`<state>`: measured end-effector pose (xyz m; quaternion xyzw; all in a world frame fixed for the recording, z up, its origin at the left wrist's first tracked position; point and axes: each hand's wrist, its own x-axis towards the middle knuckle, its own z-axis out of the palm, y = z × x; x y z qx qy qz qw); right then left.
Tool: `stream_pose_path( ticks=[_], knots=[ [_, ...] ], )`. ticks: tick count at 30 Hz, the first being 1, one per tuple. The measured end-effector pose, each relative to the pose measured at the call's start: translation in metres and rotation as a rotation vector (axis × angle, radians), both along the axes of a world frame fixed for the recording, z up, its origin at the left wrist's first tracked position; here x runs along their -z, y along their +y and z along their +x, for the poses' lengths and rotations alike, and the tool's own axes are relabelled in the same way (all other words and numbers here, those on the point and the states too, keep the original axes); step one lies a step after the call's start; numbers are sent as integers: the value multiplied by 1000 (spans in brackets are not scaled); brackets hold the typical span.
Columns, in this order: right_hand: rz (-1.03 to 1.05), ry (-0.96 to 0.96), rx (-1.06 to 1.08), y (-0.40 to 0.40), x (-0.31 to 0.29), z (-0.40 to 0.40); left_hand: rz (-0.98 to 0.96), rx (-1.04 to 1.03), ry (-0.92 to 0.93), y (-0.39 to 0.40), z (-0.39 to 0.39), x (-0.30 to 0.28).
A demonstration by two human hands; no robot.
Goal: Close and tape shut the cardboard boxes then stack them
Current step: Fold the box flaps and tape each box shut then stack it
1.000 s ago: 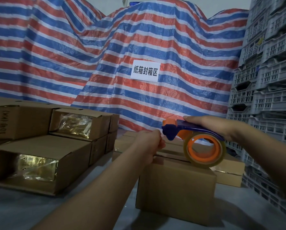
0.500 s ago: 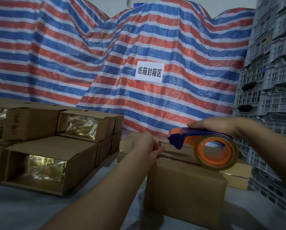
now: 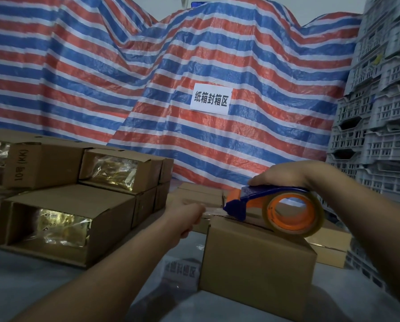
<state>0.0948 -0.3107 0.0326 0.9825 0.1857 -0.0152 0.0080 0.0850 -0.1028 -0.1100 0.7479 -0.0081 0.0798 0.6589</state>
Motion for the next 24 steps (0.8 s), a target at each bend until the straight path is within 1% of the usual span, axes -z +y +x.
stream_pose_path(
  ticks=[4,8,13,16,21,24],
  knots=[
    [-105,-25,-58,-3,-1,0,-2,16,17,1,4,7],
    [-254,-73,-120,-5,-2,1,-1,12,52,3,8,13],
    [-232,-73,-93,-6,-1,4,15,32,100,2,12,16],
    [-247,-76,-101,-6,-1,7,27,85,159,-3,11,20],
    [-278,-79,-116,-6,0,9,-66,142,258,-9,5,24],
    [-343,-103,-143,-4,-1,8,-86,139,270,-12,2,27]
  ],
)
